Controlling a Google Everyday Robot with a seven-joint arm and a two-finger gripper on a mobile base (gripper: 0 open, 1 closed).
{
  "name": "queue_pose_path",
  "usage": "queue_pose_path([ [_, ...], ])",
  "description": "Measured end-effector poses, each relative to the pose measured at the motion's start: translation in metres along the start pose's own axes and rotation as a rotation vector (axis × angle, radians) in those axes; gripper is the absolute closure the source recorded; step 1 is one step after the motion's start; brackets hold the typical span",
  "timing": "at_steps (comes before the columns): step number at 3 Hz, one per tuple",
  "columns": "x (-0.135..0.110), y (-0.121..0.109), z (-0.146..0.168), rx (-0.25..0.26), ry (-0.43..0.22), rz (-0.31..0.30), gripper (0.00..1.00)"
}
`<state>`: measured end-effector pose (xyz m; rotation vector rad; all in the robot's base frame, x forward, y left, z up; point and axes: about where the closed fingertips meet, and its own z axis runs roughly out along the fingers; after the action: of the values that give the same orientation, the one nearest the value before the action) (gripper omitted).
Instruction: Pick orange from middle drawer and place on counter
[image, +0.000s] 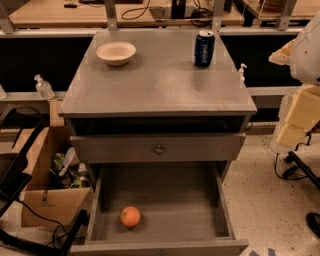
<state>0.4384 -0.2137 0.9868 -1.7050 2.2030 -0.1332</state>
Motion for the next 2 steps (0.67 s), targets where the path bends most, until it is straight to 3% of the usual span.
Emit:
queue_pose_path([
  [1,0.0,0.0,0.0,0.0,0.0,0.0,0.0],
  [2,0.0,0.001,0.014,0.02,-0.066,0.007,0.0],
])
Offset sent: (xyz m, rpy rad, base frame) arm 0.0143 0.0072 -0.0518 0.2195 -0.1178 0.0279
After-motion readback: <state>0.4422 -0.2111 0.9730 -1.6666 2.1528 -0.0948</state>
